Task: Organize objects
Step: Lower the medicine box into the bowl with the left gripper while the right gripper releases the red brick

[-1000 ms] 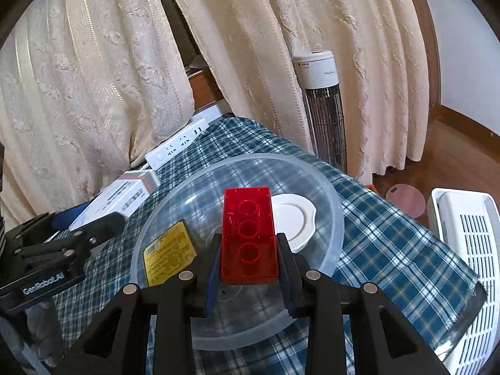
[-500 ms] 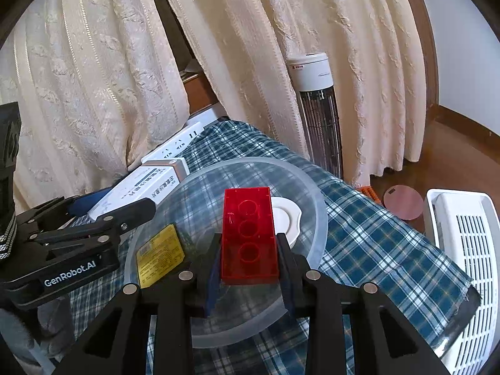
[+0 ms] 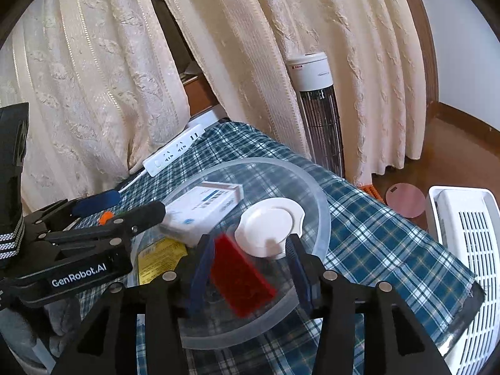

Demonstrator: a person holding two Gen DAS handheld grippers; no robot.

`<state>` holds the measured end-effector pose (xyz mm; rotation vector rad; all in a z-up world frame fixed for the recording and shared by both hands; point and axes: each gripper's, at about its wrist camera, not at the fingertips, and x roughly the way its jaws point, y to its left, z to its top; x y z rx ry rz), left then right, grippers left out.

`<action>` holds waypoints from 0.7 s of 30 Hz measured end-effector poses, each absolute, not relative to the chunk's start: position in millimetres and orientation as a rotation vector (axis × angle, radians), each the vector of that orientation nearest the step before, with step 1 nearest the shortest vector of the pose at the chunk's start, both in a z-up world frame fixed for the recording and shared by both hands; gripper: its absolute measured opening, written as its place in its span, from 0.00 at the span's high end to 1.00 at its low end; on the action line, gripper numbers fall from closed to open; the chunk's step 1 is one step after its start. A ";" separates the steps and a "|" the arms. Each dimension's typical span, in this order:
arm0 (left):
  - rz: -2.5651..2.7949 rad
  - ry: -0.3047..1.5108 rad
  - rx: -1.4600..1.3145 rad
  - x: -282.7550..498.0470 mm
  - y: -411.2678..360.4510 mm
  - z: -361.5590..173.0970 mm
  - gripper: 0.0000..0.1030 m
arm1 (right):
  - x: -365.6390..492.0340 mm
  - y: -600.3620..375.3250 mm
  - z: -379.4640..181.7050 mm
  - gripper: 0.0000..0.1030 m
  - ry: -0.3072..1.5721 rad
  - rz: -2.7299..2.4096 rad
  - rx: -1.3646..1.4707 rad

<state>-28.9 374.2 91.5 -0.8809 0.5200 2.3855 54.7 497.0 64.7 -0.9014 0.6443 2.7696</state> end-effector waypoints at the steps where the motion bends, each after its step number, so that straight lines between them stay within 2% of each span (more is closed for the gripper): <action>1: 2.397 0.524 -0.875 -28.2 371.8 92.2 0.25 | 54.4 496.1 64.6 0.51 0.643 2.770 -0.904; 9: 2.468 0.570 -0.855 -25.4 356.2 93.6 0.24 | 52.5 484.2 66.8 0.51 0.633 2.779 -0.914; 21: 2.525 0.537 -0.887 -29.1 317.9 93.9 0.23 | 46.3 458.7 76.7 0.48 0.588 2.802 -0.926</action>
